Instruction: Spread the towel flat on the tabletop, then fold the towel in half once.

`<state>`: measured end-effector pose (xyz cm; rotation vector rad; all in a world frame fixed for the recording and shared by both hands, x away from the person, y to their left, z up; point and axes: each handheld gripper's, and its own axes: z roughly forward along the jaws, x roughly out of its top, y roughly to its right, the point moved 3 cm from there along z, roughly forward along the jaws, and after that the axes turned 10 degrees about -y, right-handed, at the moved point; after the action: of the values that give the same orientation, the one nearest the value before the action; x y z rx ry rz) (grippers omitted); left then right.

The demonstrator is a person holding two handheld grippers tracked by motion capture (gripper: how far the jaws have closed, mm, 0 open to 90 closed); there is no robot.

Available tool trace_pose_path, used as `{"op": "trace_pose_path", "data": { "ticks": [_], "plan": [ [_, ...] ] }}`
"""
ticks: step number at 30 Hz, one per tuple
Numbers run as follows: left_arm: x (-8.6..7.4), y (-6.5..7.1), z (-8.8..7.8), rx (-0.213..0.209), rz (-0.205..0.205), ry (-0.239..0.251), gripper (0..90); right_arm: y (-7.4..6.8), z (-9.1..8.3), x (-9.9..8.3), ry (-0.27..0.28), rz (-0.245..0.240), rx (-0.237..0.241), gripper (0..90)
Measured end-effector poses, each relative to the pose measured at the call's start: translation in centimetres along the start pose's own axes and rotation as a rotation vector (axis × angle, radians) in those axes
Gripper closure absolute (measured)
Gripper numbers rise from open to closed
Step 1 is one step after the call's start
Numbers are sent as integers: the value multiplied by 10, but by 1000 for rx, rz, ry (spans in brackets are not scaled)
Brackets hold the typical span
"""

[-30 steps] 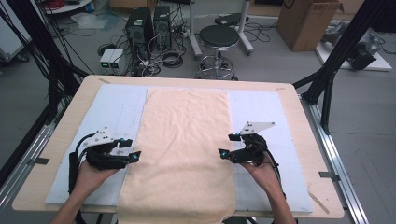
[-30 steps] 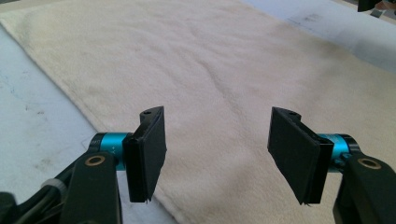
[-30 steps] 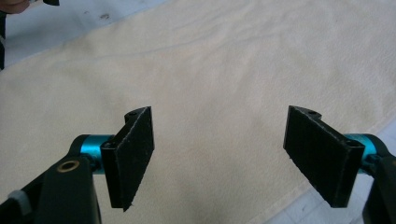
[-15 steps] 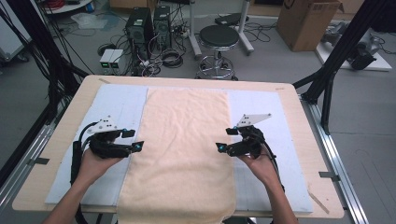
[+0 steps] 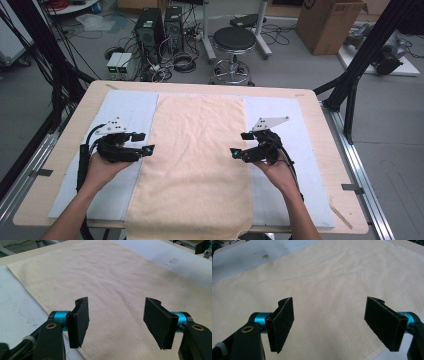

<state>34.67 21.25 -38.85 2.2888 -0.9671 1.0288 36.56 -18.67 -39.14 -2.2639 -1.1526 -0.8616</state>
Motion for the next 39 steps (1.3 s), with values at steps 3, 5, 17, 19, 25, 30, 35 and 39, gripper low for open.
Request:
{"op": "trace_pose_path", "data": {
  "ticks": [3,5,17,19,25,30,35,39],
  "plan": [
    [3,0,0,2,4,-3,375,2,1,2,-4,0,0,232],
    [6,0,0,0,5,0,375,3,1,2,-13,6,-1,232],
    [27,-14,0,-5,-18,10,375,16,1,10,-19,14,-7,233],
    [30,-18,-1,-1,-25,12,375,18,0,11,-15,21,-4,232],
    [43,-27,-6,10,-28,11,380,23,-7,23,-17,21,-15,233],
    [61,-37,-5,34,-27,19,383,32,-13,44,-24,3,-31,233],
    [81,-50,1,54,-25,13,383,48,-16,64,-16,10,-56,235],
    [94,-64,12,74,-38,4,389,65,-13,74,-27,28,-79,242]
  ]
}}
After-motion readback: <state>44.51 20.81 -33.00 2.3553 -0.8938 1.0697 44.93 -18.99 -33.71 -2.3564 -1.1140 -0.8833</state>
